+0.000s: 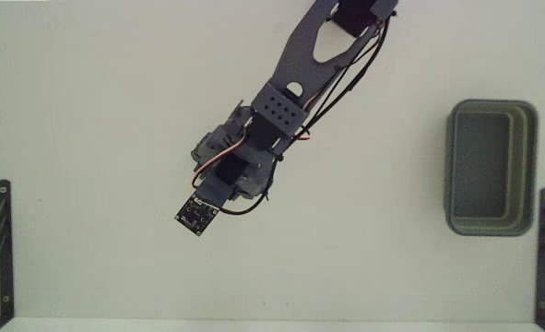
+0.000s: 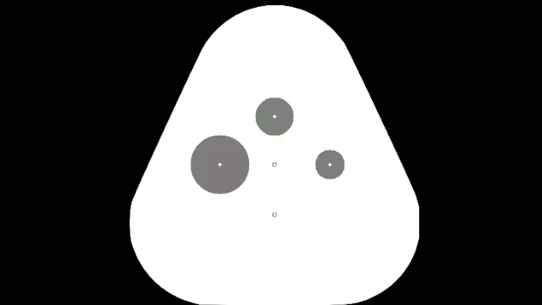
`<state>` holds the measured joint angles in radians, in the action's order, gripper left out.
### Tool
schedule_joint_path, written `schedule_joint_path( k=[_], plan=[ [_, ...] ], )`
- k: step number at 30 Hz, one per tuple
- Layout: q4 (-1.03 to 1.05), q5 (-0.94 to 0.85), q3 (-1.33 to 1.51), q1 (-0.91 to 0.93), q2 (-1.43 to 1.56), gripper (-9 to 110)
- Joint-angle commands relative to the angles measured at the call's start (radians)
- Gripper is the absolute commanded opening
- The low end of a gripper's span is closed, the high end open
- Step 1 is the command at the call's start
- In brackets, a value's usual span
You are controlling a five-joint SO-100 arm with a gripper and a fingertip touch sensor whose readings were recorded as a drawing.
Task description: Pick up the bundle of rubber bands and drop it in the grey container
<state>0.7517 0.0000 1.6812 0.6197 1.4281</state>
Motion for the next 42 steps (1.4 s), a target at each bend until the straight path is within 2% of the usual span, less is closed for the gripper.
schedule_joint_path(
  k=[1,25,42],
  plan=[
    [-0.015,0.000,-0.004,0.022,0.036,48],
    [-0.013,0.000,-0.006,0.022,0.036,46],
    [0.068,0.000,-0.073,0.022,0.050,46]
  ],
)
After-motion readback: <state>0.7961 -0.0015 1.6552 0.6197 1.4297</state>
